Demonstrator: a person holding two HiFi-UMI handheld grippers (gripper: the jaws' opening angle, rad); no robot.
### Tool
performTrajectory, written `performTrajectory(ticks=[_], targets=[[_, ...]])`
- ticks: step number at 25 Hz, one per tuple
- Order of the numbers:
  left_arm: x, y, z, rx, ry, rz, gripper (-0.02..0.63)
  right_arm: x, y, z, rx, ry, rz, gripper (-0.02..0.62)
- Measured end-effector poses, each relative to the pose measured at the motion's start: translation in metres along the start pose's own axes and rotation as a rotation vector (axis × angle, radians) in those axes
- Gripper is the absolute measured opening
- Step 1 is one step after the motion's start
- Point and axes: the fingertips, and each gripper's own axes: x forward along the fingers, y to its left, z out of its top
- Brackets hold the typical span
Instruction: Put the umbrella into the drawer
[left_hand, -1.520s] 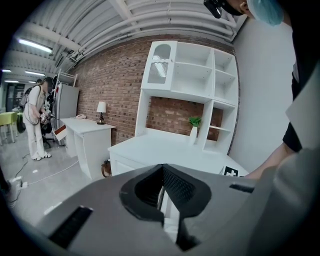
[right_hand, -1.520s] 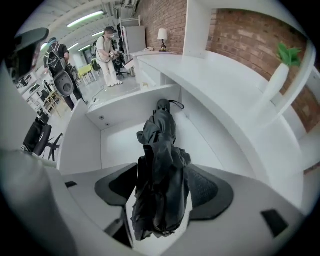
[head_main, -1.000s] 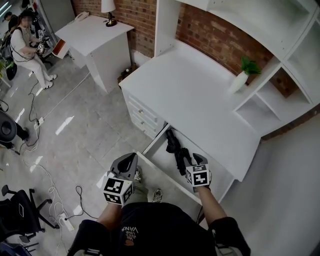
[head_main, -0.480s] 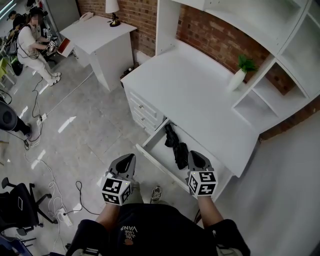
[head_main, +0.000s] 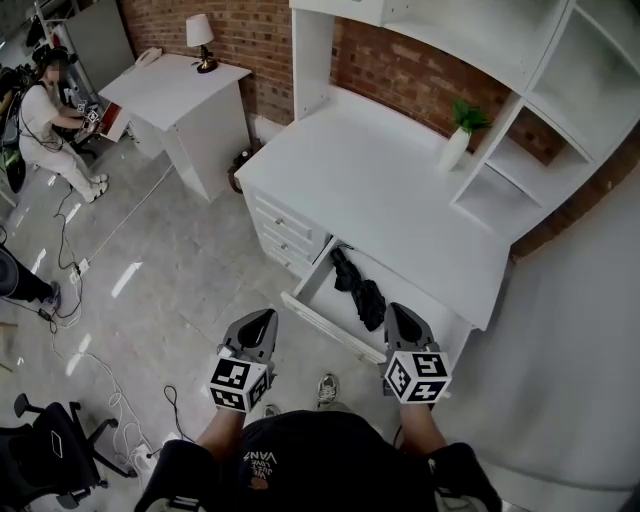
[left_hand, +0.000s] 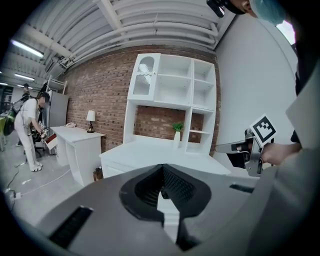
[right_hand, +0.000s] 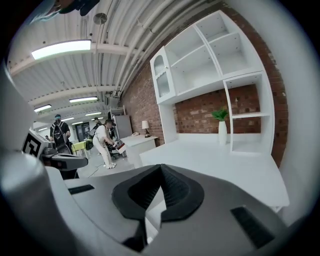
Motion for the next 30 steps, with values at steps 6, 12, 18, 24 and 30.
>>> performTrajectory(ticks=[6,12,18,24,30], targets=[[-0.029,0.013,0.000,0.033,-0.001,-0.061,0.006,-0.031,0.028,0.007,0.067,-0.078,-0.075,0.002],[-0.065,0.017,-0.004,0.059,-0.013,-0.123,0.006,-0.075,0.058,0.001,0.131,-0.131,-0.150,0.000],[-0.096,0.017,-0.012,0.072,-0.023,-0.172,0.006,-0.114,0.087,-0.009,0.137,-0.152,-0.201,0.002],[-0.128,0.014,-0.030,0.078,-0.020,-0.214,0.006,-0.151,0.116,-0.025,0.135,-0.167,-0.235,0.002],[-0.148,0.011,-0.045,0.079,-0.014,-0.243,0.006,-0.176,0.140,-0.036,0.118,-0.175,-0.241,0.002]])
